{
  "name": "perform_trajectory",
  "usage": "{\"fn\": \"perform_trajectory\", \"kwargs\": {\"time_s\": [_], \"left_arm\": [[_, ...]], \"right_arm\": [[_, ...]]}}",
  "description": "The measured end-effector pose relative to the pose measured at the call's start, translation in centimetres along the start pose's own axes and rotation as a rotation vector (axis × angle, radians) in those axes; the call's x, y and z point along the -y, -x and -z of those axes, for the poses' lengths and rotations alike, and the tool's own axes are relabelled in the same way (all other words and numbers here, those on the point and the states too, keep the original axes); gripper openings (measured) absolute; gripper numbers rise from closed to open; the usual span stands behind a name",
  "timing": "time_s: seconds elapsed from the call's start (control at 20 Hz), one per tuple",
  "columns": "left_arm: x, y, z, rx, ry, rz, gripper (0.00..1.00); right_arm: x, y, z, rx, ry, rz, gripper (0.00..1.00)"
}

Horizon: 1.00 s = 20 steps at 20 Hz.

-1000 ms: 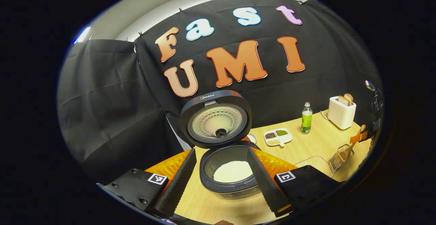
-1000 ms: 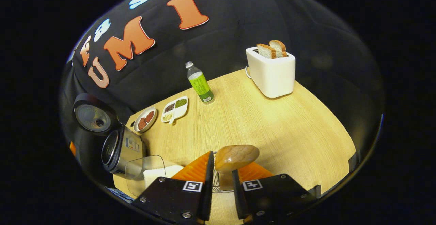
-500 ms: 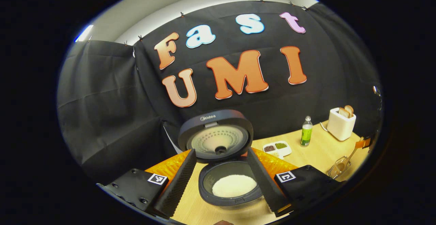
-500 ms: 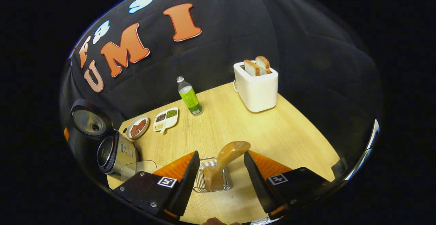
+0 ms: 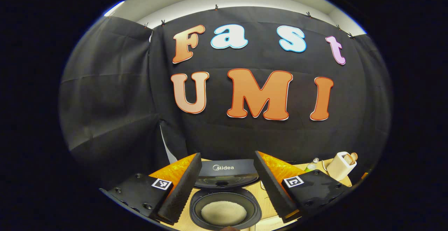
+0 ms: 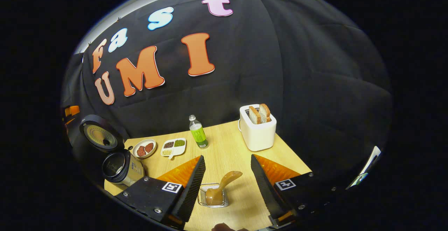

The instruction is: Close the left gripper, press the button to open the rice cooker; take a wooden spoon from the chopstick holder with the right hand, scoop a spoonful of rice and pour it into the rice cooker, then put the wooden spoon back into the chopstick holder.

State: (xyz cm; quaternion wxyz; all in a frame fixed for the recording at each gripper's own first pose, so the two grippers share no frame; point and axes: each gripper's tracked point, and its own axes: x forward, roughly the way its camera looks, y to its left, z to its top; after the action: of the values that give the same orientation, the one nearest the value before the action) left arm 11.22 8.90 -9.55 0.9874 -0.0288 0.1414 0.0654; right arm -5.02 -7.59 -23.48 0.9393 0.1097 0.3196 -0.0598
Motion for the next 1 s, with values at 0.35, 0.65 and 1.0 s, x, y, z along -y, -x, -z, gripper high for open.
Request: {"fn": "perform_trajectory", "kwargs": {"time_s": [0.35, 0.65, 1.0], "left_arm": [[0.3, -5.7, 2.3, -0.145, 0.032, 0.005, 0.99], [-0.9, -6.4, 6.4, -0.312, 0.013, -0.045, 0.98], [0.9, -2.3, 16.3, -0.665, 0.040, 0.020, 0.99]], "right_arm": [[1.5, 2.0, -1.3, 0.045, 0.010, 0.029, 0.82], [2.6, 2.7, -0.6, 0.037, 0.008, 0.049, 0.82], [0.7, 1.8, -0.4, 0.026, 0.013, 0.001, 0.82]]}}
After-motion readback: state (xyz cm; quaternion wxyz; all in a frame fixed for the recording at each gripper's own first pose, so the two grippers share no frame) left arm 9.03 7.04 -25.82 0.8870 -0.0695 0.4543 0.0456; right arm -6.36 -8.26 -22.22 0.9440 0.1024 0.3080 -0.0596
